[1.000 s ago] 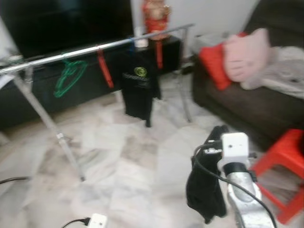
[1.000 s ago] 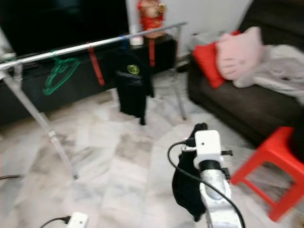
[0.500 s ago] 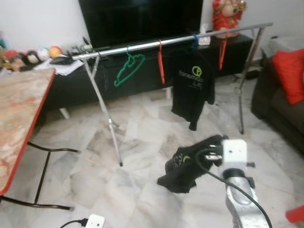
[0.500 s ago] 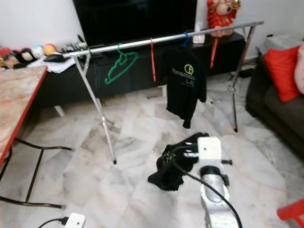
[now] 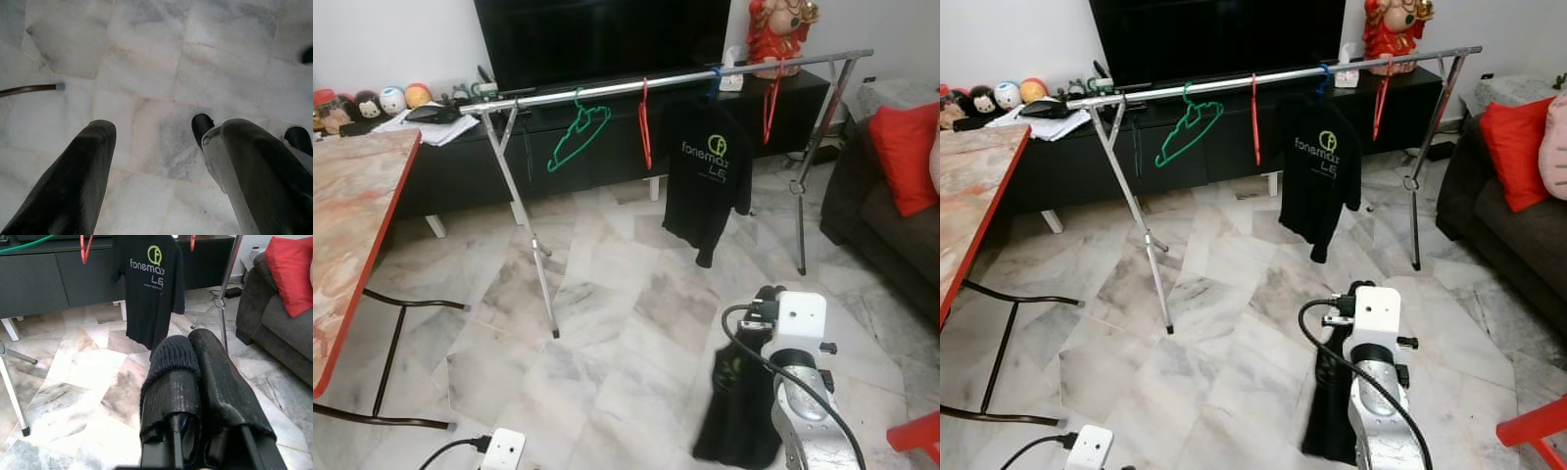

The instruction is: Hang hanger

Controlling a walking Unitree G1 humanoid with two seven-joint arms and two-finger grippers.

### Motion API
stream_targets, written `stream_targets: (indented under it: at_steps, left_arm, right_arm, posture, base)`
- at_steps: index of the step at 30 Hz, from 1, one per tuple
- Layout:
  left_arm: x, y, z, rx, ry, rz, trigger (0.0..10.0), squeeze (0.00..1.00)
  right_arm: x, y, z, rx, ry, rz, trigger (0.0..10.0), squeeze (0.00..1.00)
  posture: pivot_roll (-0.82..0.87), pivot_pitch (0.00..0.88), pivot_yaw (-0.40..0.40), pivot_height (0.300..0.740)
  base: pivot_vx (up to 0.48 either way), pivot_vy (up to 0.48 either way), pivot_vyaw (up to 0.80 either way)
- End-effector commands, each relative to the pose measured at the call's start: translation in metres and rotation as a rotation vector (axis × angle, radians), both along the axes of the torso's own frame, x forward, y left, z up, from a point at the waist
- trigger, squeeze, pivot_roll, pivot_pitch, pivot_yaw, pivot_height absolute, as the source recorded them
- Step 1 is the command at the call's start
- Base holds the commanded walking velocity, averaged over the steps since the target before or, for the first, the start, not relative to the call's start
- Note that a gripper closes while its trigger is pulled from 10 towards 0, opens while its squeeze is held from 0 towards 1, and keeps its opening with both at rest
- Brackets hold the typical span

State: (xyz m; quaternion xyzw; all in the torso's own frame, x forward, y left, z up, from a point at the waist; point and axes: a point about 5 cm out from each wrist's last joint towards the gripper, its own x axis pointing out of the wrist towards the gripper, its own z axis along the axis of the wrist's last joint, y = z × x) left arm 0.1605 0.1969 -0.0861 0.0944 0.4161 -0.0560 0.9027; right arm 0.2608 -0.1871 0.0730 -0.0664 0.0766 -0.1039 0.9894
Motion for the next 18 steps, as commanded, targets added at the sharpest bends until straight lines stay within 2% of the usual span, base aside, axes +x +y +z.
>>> stream_targets:
  at_steps: [1, 8, 10, 13, 18]
  left_arm:
    - [-0.0046, 0.0020, -0.0022, -0.009, 0.022, 0.016, 10.0, 0.00]
    - [-0.0049, -0.0014, -0.0031, -0.006, 0.031, -0.005, 10.0, 0.00]
    - [-0.0051, -0.0017, -0.0033, -0.008, 0.033, -0.004, 10.0, 0.00]
    - [-0.0051, -0.0004, -0.0032, -0.008, 0.036, -0.002, 10.0, 0.00]
    - [-0.0067, 0.0026, -0.0036, -0.005, 0.044, 0.001, 10.0, 0.00]
  right_arm:
    - [0.0036, -0.0013, 0.0092, -0.003, -0.045, 0.000, 10.0, 0.00]
    - [0.0057, -0.0034, 0.0118, 0.004, -0.048, -0.010, 10.0, 0.00]
    - [0.0061, -0.0033, 0.0112, 0.013, -0.042, -0.014, 10.0, 0.00]
    - [0.0069, -0.0022, 0.0124, 0.022, -0.048, -0.011, 10.0, 0.00]
    - [0.0075, -0.0013, 0.0133, 0.013, -0.052, -0.006, 10.0, 0.00]
  posture:
    - [-0.12, 0.000, 0.053, 0.740]
    - [-0.12, 0.000, 0.048, 0.740]
    - [-0.11, 0.000, 0.047, 0.740]
    - [-0.11, 0.000, 0.047, 0.740]
    - [-0.11, 0.000, 0.049, 0.740]
  base:
    - [0.000, 0.000, 0.00]
    - [0.000, 0.000, 0.00]
    - [0.257, 0.000, 0.00]
    - [0.296, 0.000, -0.77]
    - [0.322, 0.000, 0.00]
